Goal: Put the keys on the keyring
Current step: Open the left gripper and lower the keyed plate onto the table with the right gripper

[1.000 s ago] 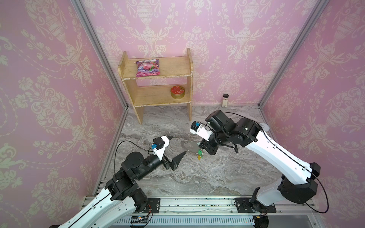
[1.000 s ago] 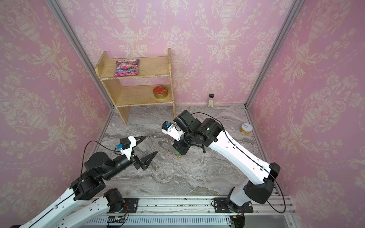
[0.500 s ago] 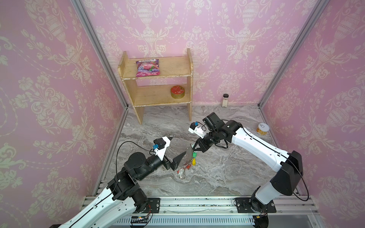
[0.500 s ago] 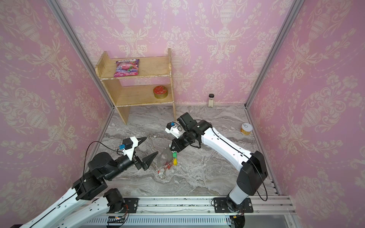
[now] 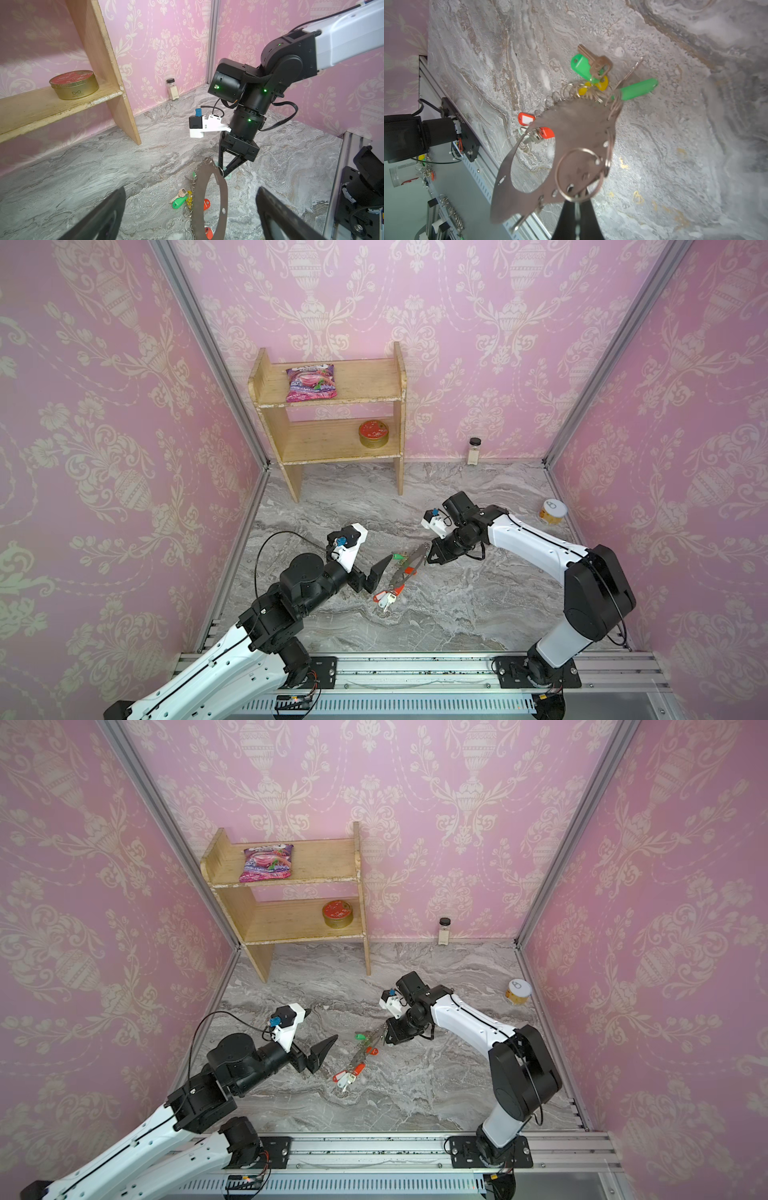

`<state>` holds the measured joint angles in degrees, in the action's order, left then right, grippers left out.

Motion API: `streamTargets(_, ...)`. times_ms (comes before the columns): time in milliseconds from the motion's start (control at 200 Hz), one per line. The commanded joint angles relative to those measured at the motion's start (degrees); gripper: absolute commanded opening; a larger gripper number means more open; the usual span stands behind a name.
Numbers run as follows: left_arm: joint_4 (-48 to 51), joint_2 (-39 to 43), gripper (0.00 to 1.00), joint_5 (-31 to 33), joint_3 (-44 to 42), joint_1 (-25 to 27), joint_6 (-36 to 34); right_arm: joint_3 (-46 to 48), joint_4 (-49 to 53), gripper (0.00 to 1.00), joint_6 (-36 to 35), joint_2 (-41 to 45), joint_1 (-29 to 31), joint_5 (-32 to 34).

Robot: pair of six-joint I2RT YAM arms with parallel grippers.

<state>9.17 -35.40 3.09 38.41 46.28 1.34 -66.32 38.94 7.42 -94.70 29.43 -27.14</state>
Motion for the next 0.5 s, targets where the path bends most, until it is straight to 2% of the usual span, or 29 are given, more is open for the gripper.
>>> streamTargets(0, 1.5, -0.5, 0.99, 2.5, 0.8, -0.2, -0.4, 4.1, -2.4, 0.00, 3.1, 0.6, -0.8, 0.9)
streamTargets(250, 1.9, -2.0, 0.99, 4.2, 0.4, -0.2, -0.4, 13.1, -6.4, 0.00, 6.8, 4.4, -2.2, 2.7)
streamTargets(315, 2.2, -2.4, 0.99, 4.8, 0.4, -0.2, -0.3, 14.5, -6.9, 0.11, 7.3, 5.7, -2.7, 4.0)
streamTargets(390, 2.7, -2.6, 0.99, 5.6, 0.4, -0.2, -0.2, 16.1, -7.6, 0.18, 7.9, 7.4, -3.5, 4.7)
streamTargets(445, 3.1, -2.5, 0.99, 6.4, 0.3, -0.2, -0.2, 17.0, -8.1, 0.29, 8.6, 9.4, -4.1, 5.3)
streamTargets(495, 3.4, -2.6, 0.99, 7.4, 0.1, -0.2, -0.1, 17.3, -8.2, 0.33, 9.1, 11.2, -4.6, 6.0)
